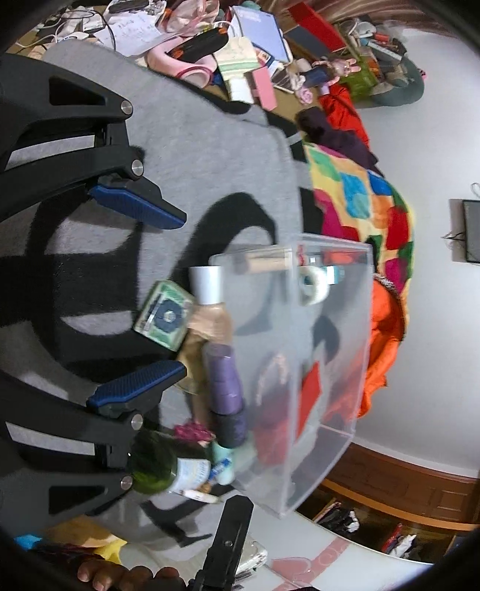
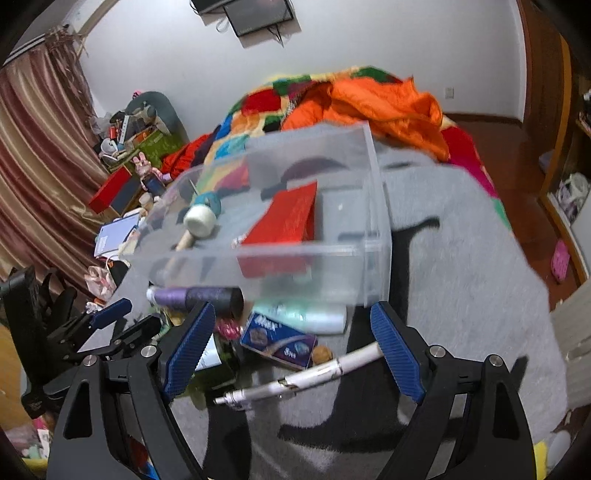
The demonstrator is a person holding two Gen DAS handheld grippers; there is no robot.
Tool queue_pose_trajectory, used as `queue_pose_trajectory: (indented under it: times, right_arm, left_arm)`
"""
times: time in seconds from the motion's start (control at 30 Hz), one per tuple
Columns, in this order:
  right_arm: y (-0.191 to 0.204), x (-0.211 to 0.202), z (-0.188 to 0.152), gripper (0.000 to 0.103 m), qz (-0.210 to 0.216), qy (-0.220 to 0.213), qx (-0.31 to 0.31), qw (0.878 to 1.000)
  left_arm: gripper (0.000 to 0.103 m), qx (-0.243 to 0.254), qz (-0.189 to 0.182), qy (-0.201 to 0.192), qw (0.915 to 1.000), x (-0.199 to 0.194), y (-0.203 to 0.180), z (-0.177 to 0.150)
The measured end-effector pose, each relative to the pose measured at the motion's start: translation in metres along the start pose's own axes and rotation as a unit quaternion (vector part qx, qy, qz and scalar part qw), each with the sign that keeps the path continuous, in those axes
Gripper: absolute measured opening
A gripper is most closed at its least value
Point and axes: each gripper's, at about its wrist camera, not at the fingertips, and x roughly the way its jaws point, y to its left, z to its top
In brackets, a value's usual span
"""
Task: Organize objects
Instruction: 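Reach the left gripper to the green patterned tile while the right reaches the blue Max box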
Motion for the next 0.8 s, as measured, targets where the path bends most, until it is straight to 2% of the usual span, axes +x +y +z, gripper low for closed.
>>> queue_pose_trajectory:
  times: [0.13, 0.33, 0.43, 0.57, 0.67, 0.8]
  right_arm:
    - [-0.002, 0.016, -0.006, 0.084, 0.009, 0.026, 0.008, 1.0]
    - [0.006, 0.018, -0.006, 0.084, 0.012, 0.023, -0.009, 1.0]
    - [0.007, 0.018, -0.006, 0.082, 0.013, 0.021, -0.013, 1.0]
    - [0.007, 0.017, -0.004, 0.062, 0.012, 0.019, -0.015, 1.0]
    - [0.009, 0.021, -0.005, 0.061, 0.017, 0.028, -0.022, 0.999]
    - [0.011, 0.028, -0.007, 0.061, 0.028, 0.044, -0.03, 0.998]
  left_arm:
    - [0.073, 0.008, -0.001, 0.013, 0.9999, 0.008, -0.002, -0.002]
    - [0.073, -0.005, -0.021, 0.007, 0.9997, 0.01, -0.002, 0.002]
    - [0.065, -0.006, -0.03, 0.004, 0.9995, 0.011, -0.004, 0.001]
    - [0.051, 0.008, -0.035, -0.003, 0.9994, 0.008, -0.011, -0.003]
    - [0.039, 0.02, -0.032, -0.007, 0.9993, 0.007, -0.016, -0.006]
    - [0.034, 0.03, -0.021, -0.013, 0.9992, 0.004, -0.02, -0.012]
